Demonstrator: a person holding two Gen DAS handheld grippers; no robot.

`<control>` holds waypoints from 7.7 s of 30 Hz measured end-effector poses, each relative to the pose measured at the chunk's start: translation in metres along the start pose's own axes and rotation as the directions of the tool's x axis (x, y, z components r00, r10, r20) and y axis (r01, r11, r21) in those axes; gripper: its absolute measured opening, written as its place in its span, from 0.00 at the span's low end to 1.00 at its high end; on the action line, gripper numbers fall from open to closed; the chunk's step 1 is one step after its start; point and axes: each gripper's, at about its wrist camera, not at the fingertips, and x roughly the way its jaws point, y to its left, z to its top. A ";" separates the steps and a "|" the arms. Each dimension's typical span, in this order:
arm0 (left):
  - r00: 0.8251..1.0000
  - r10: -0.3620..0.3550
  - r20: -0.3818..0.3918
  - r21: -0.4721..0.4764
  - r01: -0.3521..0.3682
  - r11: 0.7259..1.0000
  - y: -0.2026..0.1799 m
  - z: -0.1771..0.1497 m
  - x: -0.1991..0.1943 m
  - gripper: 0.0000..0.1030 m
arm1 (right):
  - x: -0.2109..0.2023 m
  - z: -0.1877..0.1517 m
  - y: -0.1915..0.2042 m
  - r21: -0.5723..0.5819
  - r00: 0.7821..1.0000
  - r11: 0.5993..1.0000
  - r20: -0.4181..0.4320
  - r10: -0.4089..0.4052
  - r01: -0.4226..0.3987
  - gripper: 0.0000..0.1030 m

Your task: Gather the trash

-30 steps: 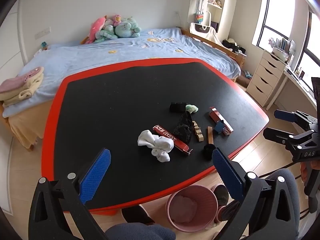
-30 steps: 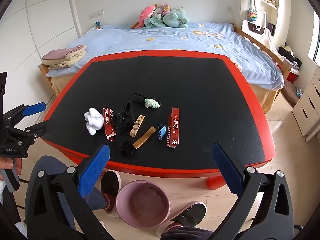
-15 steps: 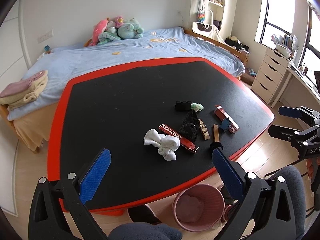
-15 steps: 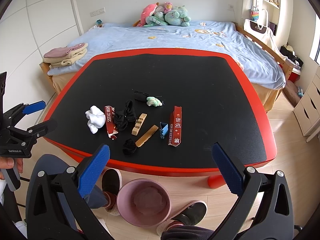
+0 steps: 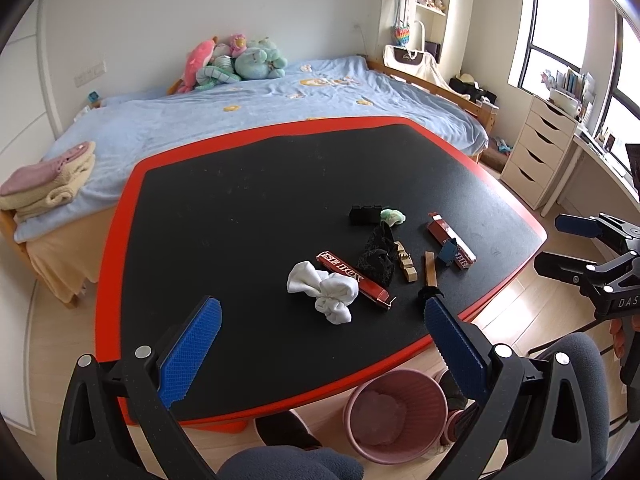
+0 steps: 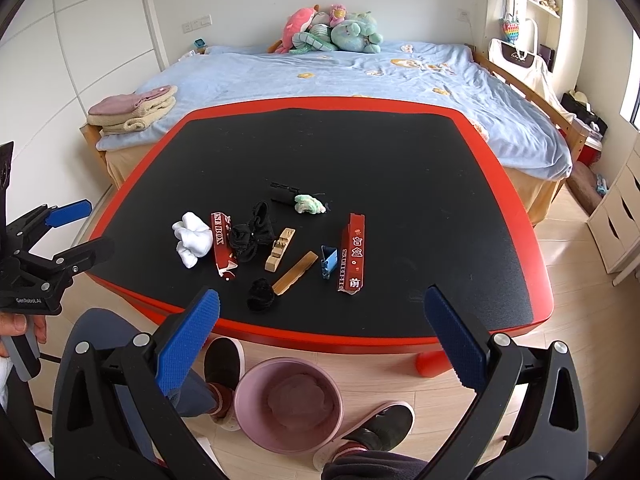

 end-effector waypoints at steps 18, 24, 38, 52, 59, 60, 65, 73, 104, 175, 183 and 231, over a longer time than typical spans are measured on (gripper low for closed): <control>1.000 -0.006 -0.010 -0.001 0.006 1.000 0.000 -0.001 0.002 0.95 | 0.003 -0.002 -0.001 0.002 1.000 1.000 -0.012 0.001 -0.001 0.97; 1.000 -0.008 -0.016 -0.001 0.008 1.000 -0.002 -0.003 0.005 0.95 | 0.005 -0.002 -0.003 0.005 1.000 1.000 -0.016 0.001 -0.001 0.97; 0.993 -0.034 -0.114 -0.037 0.030 0.999 0.004 0.000 0.043 0.95 | 0.039 -0.003 -0.016 0.017 0.996 1.000 -0.083 -0.016 0.017 0.97; 0.976 -0.042 -0.212 -0.055 0.031 0.998 0.009 -0.003 0.091 0.94 | 0.096 -0.001 -0.037 0.036 0.984 0.999 -0.174 -0.025 0.032 0.87; 0.971 -0.041 -0.234 -0.066 0.026 0.997 0.013 -0.004 0.108 0.86 | 0.118 0.001 -0.043 0.034 0.980 0.999 -0.198 -0.014 0.021 0.74; 0.970 -0.043 -0.239 -0.068 0.027 0.997 0.014 -0.004 0.109 0.82 | 0.121 0.002 -0.043 0.034 0.979 0.999 -0.201 -0.011 0.018 0.71; 0.969 -0.056 -0.240 -0.071 0.040 0.997 0.018 -0.004 0.112 0.63 | 0.129 0.003 -0.041 0.020 0.980 1.000 -0.200 -0.015 0.019 0.58; 0.971 -0.051 -0.233 -0.065 0.037 0.997 0.022 0.001 0.115 0.33 | 0.132 0.010 -0.038 0.005 0.982 1.000 -0.189 -0.015 0.016 0.21; 0.980 -0.138 -0.143 0.041 0.145 0.989 -0.019 -0.016 0.015 0.28 | 0.000 -0.038 -0.002 -0.002 0.995 0.998 -0.082 0.065 -0.065 0.14; 0.969 -0.180 -0.169 0.009 0.184 0.983 -0.031 -0.043 0.002 0.92 | -0.014 -0.079 0.015 0.029 0.986 0.993 -0.118 0.119 -0.116 0.94; 0.972 -0.166 -0.166 -0.021 0.164 0.986 -0.021 -0.022 0.018 0.92 | -0.004 -0.050 0.008 0.021 0.990 0.994 -0.094 0.107 -0.106 0.94; 0.969 0.013 -0.248 -0.073 -0.032 0.997 0.022 0.009 0.130 0.76 | 0.127 0.011 -0.029 0.034 0.980 0.995 -0.174 0.100 -0.095 0.94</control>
